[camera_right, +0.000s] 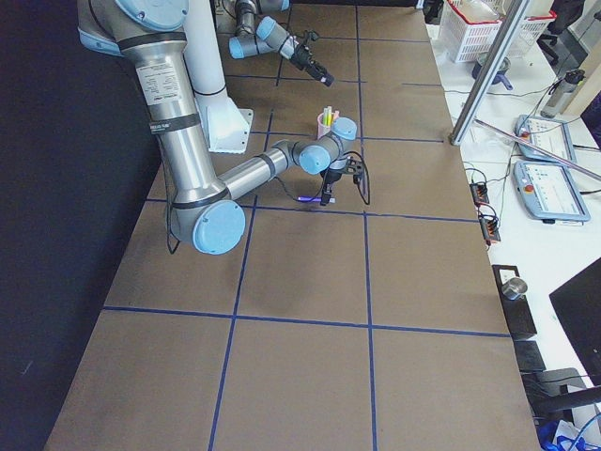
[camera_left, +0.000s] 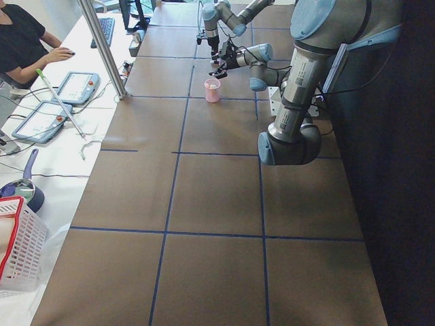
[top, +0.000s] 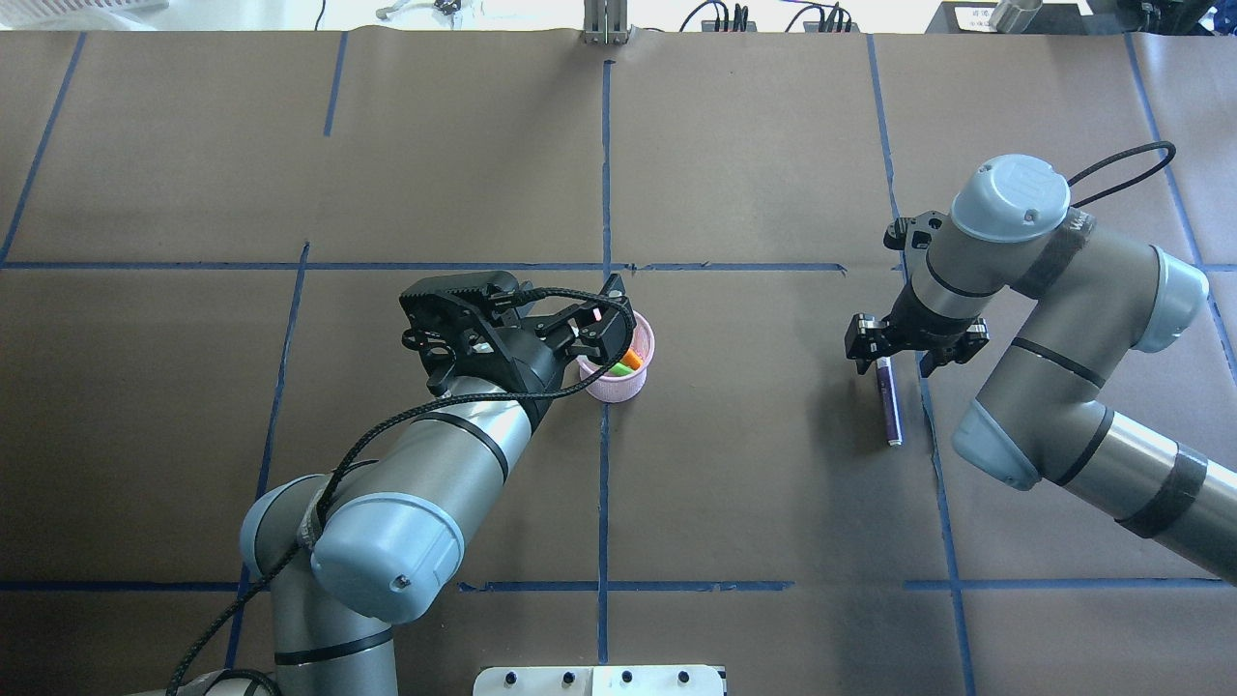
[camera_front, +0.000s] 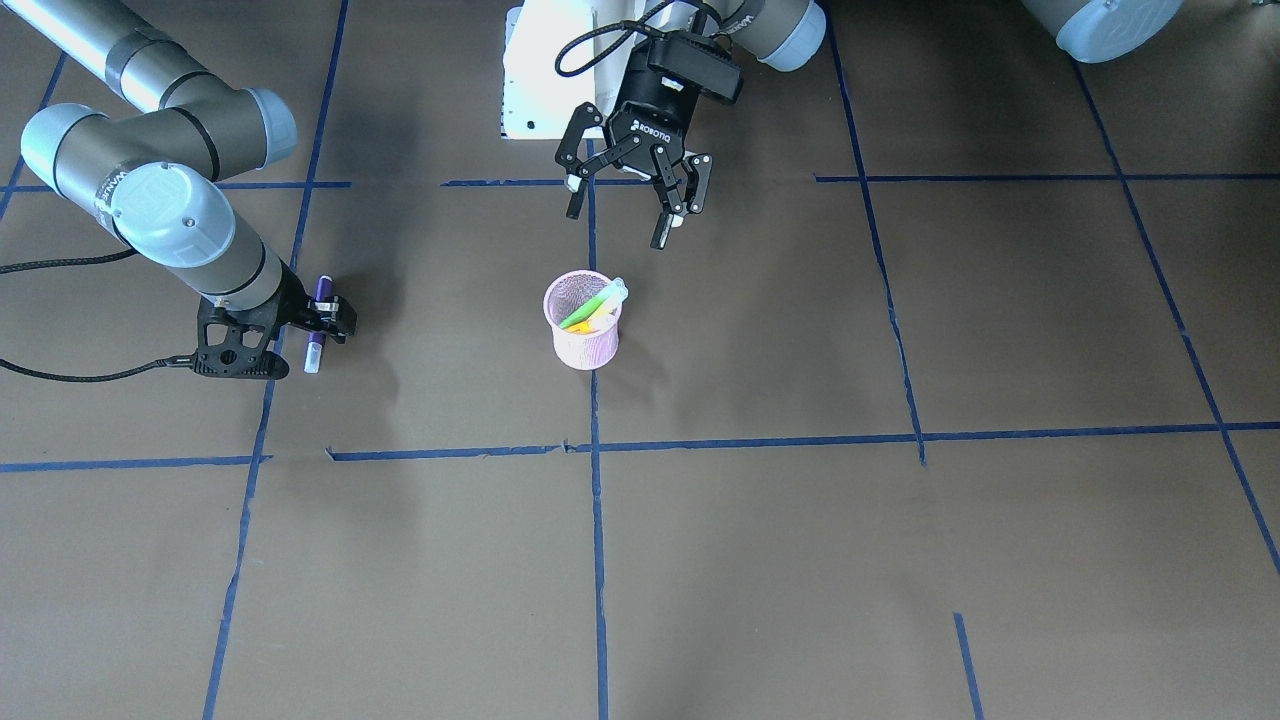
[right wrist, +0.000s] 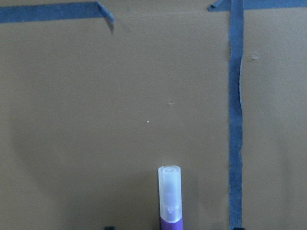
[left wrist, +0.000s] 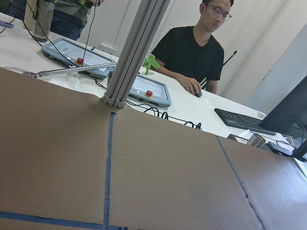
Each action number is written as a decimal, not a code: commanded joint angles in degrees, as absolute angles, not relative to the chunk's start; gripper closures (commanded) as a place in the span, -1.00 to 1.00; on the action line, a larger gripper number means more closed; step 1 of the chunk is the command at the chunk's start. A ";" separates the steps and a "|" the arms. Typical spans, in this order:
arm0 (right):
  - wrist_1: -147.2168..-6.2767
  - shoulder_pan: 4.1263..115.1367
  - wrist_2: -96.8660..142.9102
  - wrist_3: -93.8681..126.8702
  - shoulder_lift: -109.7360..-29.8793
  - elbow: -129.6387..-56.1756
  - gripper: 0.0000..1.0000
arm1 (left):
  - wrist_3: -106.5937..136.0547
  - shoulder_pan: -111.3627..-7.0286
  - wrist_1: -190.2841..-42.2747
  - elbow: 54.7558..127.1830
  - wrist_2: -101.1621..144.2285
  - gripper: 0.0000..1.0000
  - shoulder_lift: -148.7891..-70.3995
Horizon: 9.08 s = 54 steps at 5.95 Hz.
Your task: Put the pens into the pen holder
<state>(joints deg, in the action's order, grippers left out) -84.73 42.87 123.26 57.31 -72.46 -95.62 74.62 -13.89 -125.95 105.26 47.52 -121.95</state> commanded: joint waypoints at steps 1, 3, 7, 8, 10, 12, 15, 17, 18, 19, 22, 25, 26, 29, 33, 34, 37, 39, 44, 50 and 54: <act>-84.73 42.89 123.31 57.30 -72.68 -95.36 0.00 | 74.62 -13.89 -125.95 105.21 47.55 -1.00 -121.91; -84.64 42.54 123.31 57.48 -72.16 -94.49 -0.01 | 74.53 -13.89 -125.95 105.29 47.55 -1.00 -121.99; -84.64 41.84 123.40 57.48 -72.16 -94.31 0.97 | 74.44 -14.06 -126.04 105.38 47.55 -1.00 -121.90; -84.64 41.84 123.40 57.48 -72.16 -94.31 1.00 | 74.44 -14.06 -126.04 105.55 47.55 -1.00 -121.90; -84.73 43.93 128.48 60.10 -71.72 -102.32 1.00 | 73.92 -14.41 -125.95 105.82 47.55 -1.00 -121.90; -84.72 35.99 107.52 70.65 -66.92 -112.81 1.00 | 65.69 -15.02 -125.60 105.30 47.98 -1.00 -120.77; -84.64 27.28 86.82 79.85 -62.86 -116.81 1.00 | 60.03 -19.06 -125.25 105.38 56.66 -0.99 -114.80; -84.46 19.90 70.22 85.32 -60.48 -116.37 1.00 | 59.94 -21.43 -125.16 106.17 63.51 -0.98 -112.60; -84.20 17.60 63.87 88.30 -60.38 -116.11 1.00 | 59.94 -21.45 -125.07 106.17 65.98 -0.98 -110.85; -84.11 15.84 56.94 88.68 -60.29 -115.23 1.00 | 59.94 -21.45 -125.16 106.17 66.18 -0.98 -108.92; -83.76 15.21 46.35 91.13 -54.60 -106.06 1.00 | 59.94 -21.79 -125.24 107.13 69.33 -0.98 -105.56; -82.97 13.10 45.18 92.02 -54.22 -102.13 0.31 | 59.94 -22.67 -125.24 107.93 69.52 -0.98 -105.73; -83.06 12.49 45.18 92.02 -54.49 -102.22 -0.88 | 59.94 -22.85 -125.24 108.19 69.52 -0.98 -105.99; -83.76 19.54 66.63 90.36 -61.46 -117.79 -1.00 | 59.85 -30.87 -124.81 108.81 83.99 -0.98 -105.82; -83.85 48.18 111.63 54.86 -79.58 -119.01 -1.00 | 35.77 -50.33 -107.40 107.58 113.00 -0.99 -104.07; -83.93 53.65 117.71 46.49 -83.63 -117.18 -1.00 | 30.90 -53.15 -103.14 107.06 113.90 -0.99 -102.24; -93.11 74.01 129.87 17.86 -88.24 -108.40 -1.00 | 21.16 -69.56 -86.85 106.61 124.53 -1.00 -98.37; -95.63 84.16 135.00 2.00 -91.29 -101.37 -1.00 | 11.86 -76.42 -86.75 106.44 129.54 -1.00 -90.48; -95.19 91.93 135.09 -10.90 -96.32 -94.47 -1.00 | 4.75 -82.88 -87.63 103.27 133.59 -1.00 -85.43; -95.01 91.93 134.65 -10.81 -96.59 -94.57 -1.00 | 4.57 -83.32 -91.93 100.91 133.15 -1.00 -82.61; -95.01 91.85 134.82 -9.94 -96.59 -95.88 -1.00 | 4.22 -88.06 -86.49 100.64 136.67 -1.00 -84.64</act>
<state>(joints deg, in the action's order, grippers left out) -95.05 91.85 134.77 -10.38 -96.66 -95.39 4.39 -86.67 -87.54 100.85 135.97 -84.55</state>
